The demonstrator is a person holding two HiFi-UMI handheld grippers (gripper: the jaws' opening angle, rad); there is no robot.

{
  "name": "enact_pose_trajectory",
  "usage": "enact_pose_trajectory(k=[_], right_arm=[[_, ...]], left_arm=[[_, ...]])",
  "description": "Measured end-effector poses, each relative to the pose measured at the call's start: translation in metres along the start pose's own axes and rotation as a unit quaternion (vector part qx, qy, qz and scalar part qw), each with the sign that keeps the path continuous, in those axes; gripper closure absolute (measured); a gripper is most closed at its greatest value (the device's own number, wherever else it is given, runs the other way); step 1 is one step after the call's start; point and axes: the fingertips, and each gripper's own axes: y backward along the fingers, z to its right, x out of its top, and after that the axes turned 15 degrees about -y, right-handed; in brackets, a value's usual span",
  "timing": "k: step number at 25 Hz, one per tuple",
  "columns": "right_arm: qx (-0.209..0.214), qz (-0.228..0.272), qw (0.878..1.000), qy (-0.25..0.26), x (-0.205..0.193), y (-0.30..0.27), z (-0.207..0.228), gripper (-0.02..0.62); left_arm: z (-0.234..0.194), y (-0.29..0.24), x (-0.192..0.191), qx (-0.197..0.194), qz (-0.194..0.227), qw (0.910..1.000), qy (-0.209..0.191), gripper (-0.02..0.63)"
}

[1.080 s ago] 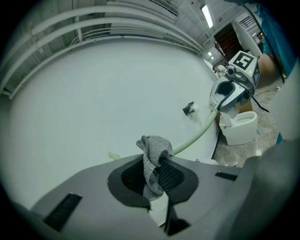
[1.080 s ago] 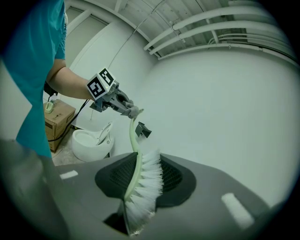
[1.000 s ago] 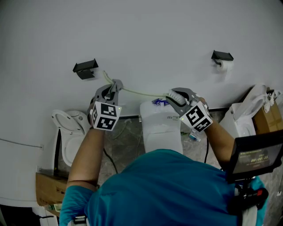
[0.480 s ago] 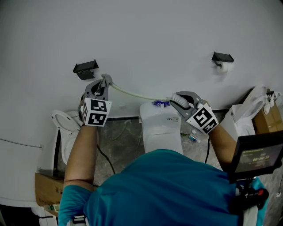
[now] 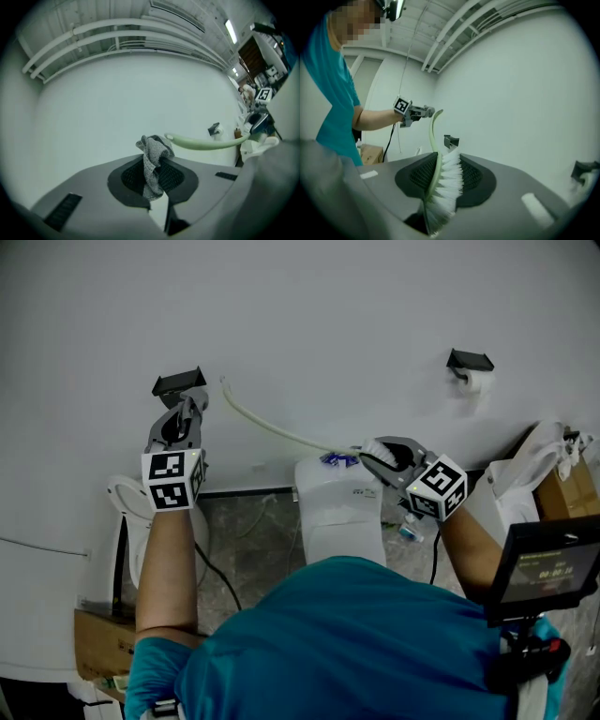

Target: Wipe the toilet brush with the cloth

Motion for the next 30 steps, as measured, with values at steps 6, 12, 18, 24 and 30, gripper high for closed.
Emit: enact_pose_trajectory(k=[6, 12, 18, 24, 30], right_arm=[[0.059, 0.084, 0.982, -0.16, 0.034, 0.003, 0.002, 0.48], [0.146, 0.106, 0.952, -0.247, 0.063, -0.015, -0.028, 0.479], [0.173, 0.051, 0.947, -0.264, 0.043, -0.035, -0.053, 0.474], [0.154, 0.028, 0.947, -0.281, 0.027, -0.04, -0.047, 0.462], [0.133, -0.03, 0.96, -0.245, 0.009, -0.049, -0.054, 0.433]], left_arm=[[0.082, 0.008, -0.004, -0.117, 0.022, 0.9838, 0.134, 0.566], [0.206, 0.011, 0.038, -0.303, 0.058, 0.9161, 0.256, 0.566], [0.216, 0.014, 0.067, -0.326, 0.081, 0.9039, 0.265, 0.566], [0.222, 0.012, 0.059, -0.318, 0.047, 0.9112, 0.257, 0.568], [0.23, 0.013, 0.057, -0.329, 0.041, 0.9024, 0.275, 0.568]])
